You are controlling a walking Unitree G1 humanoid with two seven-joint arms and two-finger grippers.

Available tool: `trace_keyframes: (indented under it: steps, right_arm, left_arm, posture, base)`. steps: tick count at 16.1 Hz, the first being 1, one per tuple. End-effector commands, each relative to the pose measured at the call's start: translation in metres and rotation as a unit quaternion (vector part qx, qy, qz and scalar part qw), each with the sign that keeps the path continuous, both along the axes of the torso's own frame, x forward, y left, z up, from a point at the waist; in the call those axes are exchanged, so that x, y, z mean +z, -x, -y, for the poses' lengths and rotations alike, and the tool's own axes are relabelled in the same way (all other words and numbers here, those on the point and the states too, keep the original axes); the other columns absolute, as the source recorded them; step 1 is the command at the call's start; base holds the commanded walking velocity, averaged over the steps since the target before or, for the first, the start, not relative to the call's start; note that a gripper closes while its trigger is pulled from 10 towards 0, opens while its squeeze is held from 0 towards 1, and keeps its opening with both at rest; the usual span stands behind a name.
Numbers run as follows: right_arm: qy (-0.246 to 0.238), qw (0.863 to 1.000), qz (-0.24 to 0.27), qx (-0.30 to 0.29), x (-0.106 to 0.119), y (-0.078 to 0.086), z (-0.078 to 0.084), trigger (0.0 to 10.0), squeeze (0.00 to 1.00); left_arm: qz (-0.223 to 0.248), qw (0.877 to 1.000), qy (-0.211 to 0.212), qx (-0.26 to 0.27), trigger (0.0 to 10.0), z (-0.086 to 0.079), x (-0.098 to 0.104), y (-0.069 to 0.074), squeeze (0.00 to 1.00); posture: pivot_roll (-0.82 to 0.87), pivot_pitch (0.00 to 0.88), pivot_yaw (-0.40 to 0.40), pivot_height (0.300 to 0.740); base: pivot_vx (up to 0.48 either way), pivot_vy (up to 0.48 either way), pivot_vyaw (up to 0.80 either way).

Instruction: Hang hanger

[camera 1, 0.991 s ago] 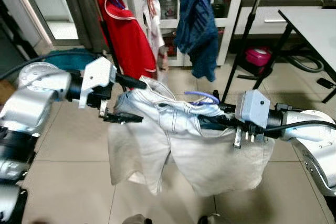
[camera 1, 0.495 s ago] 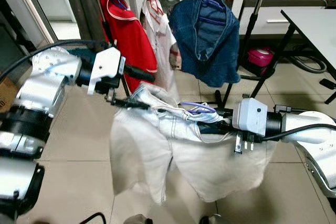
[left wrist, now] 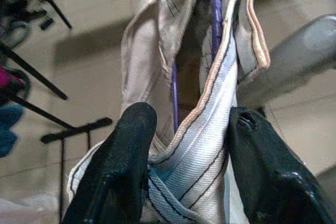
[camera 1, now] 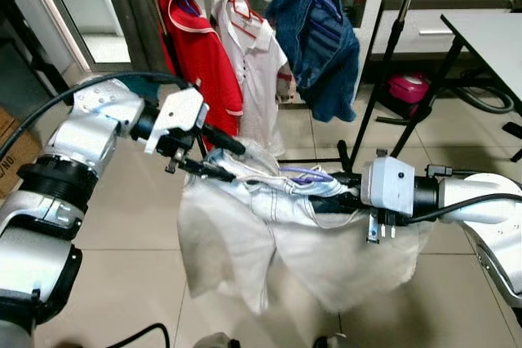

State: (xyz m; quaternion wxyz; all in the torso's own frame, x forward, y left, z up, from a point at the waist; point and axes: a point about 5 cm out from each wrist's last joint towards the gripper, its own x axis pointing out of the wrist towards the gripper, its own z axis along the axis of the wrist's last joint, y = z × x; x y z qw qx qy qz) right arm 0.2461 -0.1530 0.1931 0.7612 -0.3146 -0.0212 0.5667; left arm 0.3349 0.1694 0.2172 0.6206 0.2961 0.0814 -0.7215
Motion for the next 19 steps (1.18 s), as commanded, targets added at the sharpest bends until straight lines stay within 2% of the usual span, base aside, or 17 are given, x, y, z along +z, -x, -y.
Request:
trace_keyframes:
  steps: [1, 5, 8, 13, 17, 19]
  right_arm:
    - [-0.010, 0.998, 0.037, 0.042, 0.011, 0.009, -0.009, 0.0, 0.00]
    - [-0.009, 0.999, 0.036, 0.040, 0.010, 0.008, -0.008, 0.0, 0.00]
    - [-0.009, 0.999, 0.035, 0.037, 0.008, 0.006, -0.008, 0.0, 0.00]
    - [-0.003, 1.000, 0.027, 0.014, 0.004, 0.003, -0.004, 0.0, 0.00]
    - [-0.020, 0.998, 0.005, -0.052, -0.004, -0.003, 0.002, 0.0, 0.00]
    - [-0.052, 0.993, -0.017, -0.109, -0.010, -0.009, 0.006, 0.0, 0.00]
  left_arm:
    - [-0.013, 1.000, -0.016, 0.005, 0.0, -0.005, -0.002, 0.001, 0.00]
    - [-0.017, 1.000, -0.012, 0.011, 0.0, -0.006, -0.002, -0.001, 0.00]
    - [-0.008, 1.000, 0.012, 0.019, 0.0, -0.007, 0.003, -0.004, 0.00]
    - [0.044, 0.995, 0.071, 0.047, 0.0, -0.005, 0.009, -0.008, 0.00]
    - [0.100, 0.979, 0.156, 0.087, 0.0, -0.003, 0.013, -0.009, 0.00]
    - [0.175, 0.955, 0.205, 0.123, 0.0, -0.002, 0.019, -0.007, 0.00]
  posture:
    - [-0.13, 0.036, 0.113, 0.740]
    - [-0.13, 0.027, 0.111, 0.740]
    - [-0.13, 0.020, 0.104, 0.740]
    - [-0.12, 0.024, 0.100, 0.740]
    - [-0.12, 0.031, 0.094, 0.740]
    - [-0.11, 0.038, 0.093, 0.740]
  base:
    - [0.000, 0.000, 0.00]
    - [0.000, 0.000, 0.00]
    - [0.000, 0.000, 0.00]
    - [0.000, 0.000, 0.00]
    - [0.000, 0.000, 0.00]
    - [0.000, 0.000, 0.00]
